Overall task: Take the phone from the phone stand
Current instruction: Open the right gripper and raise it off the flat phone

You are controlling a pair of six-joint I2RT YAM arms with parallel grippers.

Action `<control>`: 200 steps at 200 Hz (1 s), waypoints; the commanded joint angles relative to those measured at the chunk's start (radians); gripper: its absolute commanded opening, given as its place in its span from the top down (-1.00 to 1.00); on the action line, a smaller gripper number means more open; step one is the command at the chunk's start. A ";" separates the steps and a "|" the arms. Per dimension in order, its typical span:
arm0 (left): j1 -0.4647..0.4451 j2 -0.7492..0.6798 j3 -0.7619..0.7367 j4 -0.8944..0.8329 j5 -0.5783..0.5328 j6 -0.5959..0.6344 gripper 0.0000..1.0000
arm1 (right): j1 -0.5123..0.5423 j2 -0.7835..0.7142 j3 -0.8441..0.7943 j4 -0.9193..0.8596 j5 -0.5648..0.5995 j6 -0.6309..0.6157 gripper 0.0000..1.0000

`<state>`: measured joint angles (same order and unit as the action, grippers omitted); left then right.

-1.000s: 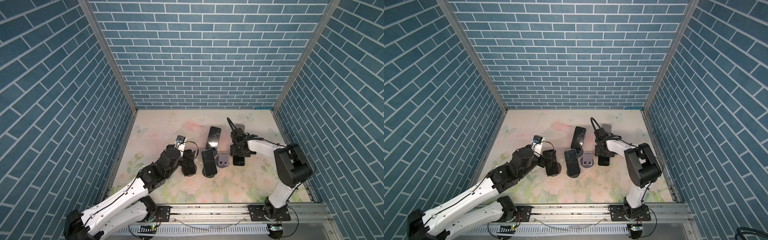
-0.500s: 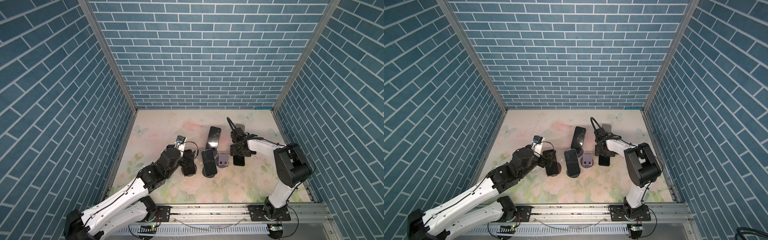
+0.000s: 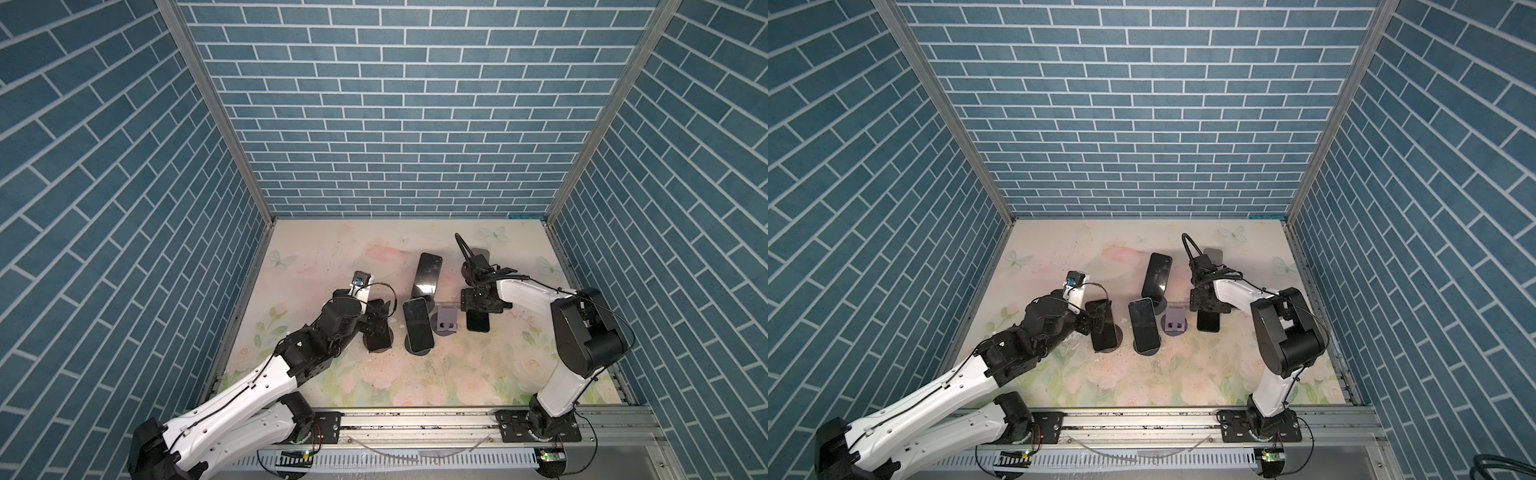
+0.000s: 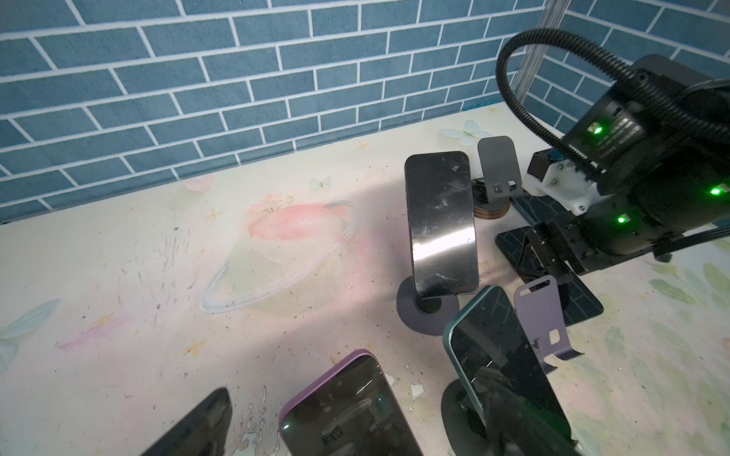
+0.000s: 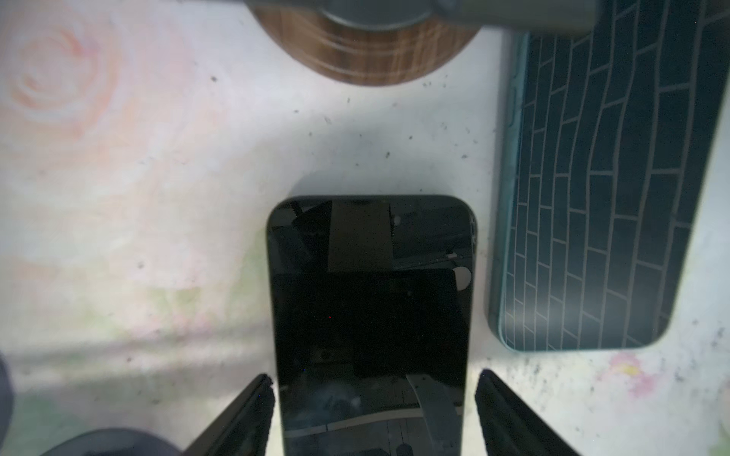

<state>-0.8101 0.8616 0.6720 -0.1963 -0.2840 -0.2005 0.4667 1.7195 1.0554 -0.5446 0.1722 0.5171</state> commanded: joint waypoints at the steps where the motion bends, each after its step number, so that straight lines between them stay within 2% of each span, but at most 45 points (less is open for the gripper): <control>1: -0.004 0.011 -0.008 -0.010 -0.012 0.003 -0.99 | 0.028 -0.074 0.073 -0.078 0.022 0.005 -0.63; 77: -0.004 0.007 -0.001 -0.022 -0.015 -0.007 -0.99 | 0.149 -0.227 0.181 -0.207 0.081 -0.008 -0.65; 117: -0.004 0.005 0.000 -0.029 -0.014 -0.016 -0.99 | 0.180 -0.299 0.153 -0.190 0.015 0.034 -0.64; 153: -0.004 0.002 -0.004 -0.041 -0.011 -0.025 -0.99 | 0.214 -0.301 0.135 -0.187 -0.037 0.054 -0.66; 200: -0.004 0.001 -0.007 -0.029 -0.001 -0.036 -0.99 | 0.257 -0.248 0.120 -0.165 -0.046 0.077 -0.66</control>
<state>-0.8101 0.8745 0.6720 -0.2264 -0.2874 -0.2249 0.7033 1.4387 1.1938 -0.6968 0.1444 0.5480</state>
